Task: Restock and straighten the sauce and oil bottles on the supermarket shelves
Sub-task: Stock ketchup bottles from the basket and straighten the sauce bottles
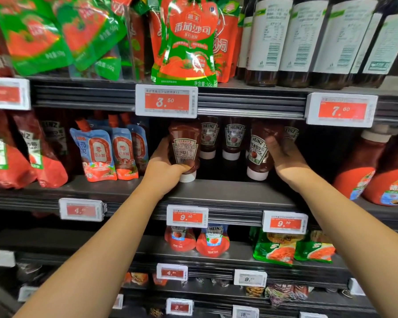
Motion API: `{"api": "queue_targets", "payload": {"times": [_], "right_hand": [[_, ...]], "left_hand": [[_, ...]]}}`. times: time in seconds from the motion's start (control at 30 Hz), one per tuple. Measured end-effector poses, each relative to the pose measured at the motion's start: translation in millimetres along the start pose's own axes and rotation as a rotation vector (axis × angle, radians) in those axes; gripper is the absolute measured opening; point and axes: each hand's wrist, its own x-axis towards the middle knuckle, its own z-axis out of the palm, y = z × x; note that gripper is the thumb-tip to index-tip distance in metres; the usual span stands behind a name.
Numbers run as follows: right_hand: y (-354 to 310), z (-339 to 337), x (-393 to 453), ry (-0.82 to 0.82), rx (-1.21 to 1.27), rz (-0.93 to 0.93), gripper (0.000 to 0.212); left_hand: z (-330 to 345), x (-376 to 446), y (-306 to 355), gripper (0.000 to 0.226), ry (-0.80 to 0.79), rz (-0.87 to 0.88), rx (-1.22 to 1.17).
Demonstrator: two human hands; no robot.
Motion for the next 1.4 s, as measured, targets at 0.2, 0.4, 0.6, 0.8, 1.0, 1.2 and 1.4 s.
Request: {"api": "queue_targets", "payload": {"times": [0.2, 0.4, 0.6, 0.8, 1.0, 1.2, 1.4], "right_hand": [[-16, -21, -22, -0.050, -0.260, 0.058, 0.044], [-44, 17, -90, 0.061, -0.593, 0.057, 0.021], [-81, 127, -63, -0.119, -0.196, -0.061, 0.046], [-85, 165, -40, 0.013, -0.103, -0.119, 0.074], [-66, 146, -21, -0.151, -0.151, -0.117, 0.055], [-44, 116, -3, -0.430, 0.099, -0.088, 0.037], [-43, 114, -3, -0.453, 0.035, -0.089, 0.032]], "left_hand": [[-8, -2, 2, 0.072, -0.007, 0.007, 0.007], [-25, -5, 0, 0.067, -0.027, 0.029, 0.135], [-27, -13, -2, 0.049, -0.061, 0.040, 0.200], [-26, -17, 0, 0.032, 0.049, 0.099, 0.327], [-28, -21, 2, 0.029, -0.008, 0.085, 0.202], [-27, -20, 5, 0.041, -0.112, 0.055, 0.073], [-22, -21, 9, 0.063, -0.090, 0.100, 0.222]]}}
